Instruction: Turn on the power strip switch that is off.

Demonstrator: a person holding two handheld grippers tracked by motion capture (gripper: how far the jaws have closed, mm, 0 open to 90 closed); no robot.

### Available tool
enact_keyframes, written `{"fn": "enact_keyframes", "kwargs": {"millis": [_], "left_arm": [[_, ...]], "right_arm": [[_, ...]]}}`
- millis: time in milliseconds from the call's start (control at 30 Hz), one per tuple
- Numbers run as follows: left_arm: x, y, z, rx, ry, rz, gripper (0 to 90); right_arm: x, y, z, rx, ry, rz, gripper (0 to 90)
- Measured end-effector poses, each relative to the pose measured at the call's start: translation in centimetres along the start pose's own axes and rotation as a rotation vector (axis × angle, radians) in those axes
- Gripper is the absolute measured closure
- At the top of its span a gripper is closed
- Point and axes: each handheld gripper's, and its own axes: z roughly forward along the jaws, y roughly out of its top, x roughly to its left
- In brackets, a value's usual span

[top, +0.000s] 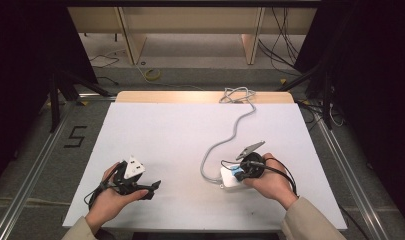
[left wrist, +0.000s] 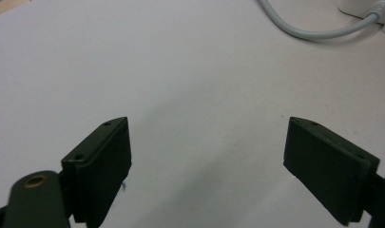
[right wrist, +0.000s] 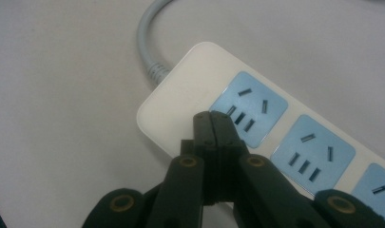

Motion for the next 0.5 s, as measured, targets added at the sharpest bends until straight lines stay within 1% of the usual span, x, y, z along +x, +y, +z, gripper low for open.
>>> {"fn": "enact_keyframes", "kwargs": {"millis": [367,400,500], "left_arm": [[-0.01,-0.01,0.0,0.001,0.001,0.002,15.8],[-0.05,-0.01,0.03,-0.002,-0.001,-0.003,15.8],[-0.03,0.0,-0.03,0.002,-0.001,0.001,15.7]], "right_arm": [[0.15,0.16,0.18,0.007,-0.006,0.0,90.0],[0.13,0.16,0.18,0.008,-0.004,-0.001,90.0],[0.14,0.16,0.17,0.006,-0.004,-0.001,90.0]]}}
